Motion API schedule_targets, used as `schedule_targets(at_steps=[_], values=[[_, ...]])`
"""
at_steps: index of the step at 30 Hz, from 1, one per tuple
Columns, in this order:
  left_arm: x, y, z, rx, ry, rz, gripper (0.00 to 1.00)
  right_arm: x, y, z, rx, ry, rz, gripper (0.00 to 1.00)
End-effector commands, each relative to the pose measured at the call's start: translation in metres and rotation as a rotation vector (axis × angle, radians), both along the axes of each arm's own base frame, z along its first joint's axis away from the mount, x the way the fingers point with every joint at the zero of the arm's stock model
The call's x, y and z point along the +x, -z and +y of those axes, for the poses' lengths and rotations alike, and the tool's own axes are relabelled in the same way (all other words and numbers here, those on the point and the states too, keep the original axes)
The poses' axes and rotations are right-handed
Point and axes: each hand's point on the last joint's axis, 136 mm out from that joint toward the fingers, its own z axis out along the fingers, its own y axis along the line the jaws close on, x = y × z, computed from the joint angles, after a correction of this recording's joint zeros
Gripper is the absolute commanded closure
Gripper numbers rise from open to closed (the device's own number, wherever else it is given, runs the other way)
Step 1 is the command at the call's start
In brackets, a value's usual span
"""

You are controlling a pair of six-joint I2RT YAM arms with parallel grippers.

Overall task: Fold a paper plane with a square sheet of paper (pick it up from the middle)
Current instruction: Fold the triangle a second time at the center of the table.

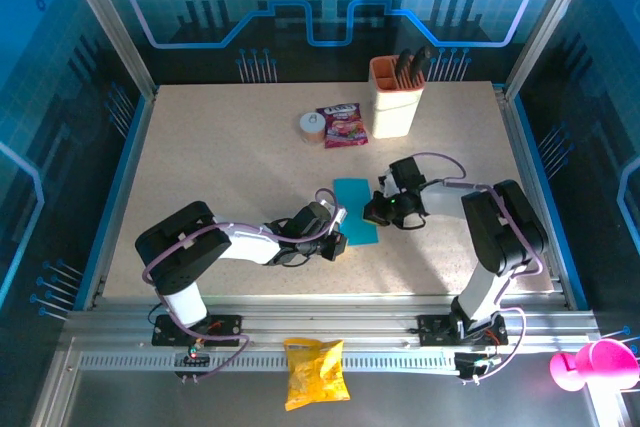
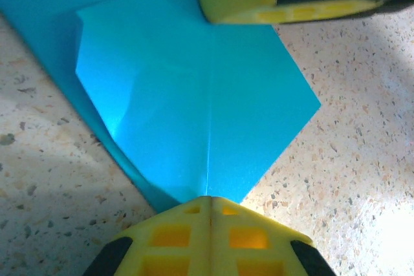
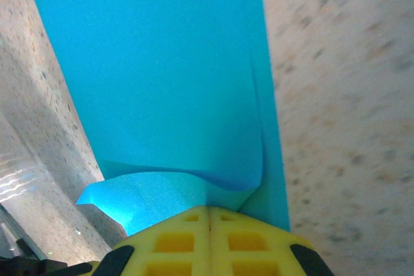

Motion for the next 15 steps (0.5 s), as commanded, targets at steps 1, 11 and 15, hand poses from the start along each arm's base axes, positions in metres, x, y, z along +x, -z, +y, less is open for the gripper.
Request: schedule_targets(at_steps=[1,11,15], values=[[-0.052,0.060,0.046,0.215,0.043,0.206,1.00,0.023,0.025,-0.056,-0.193,0.131,0.002,1.00],[-0.050,0.048,0.044,0.181,0.025,0.191,1.00,0.015,0.011,-0.044,-0.190,0.085,-0.023,1.00],[-0.045,0.023,0.037,0.122,0.011,0.164,1.00,-0.008,0.022,-0.025,-0.179,0.038,-0.008,1.00]])
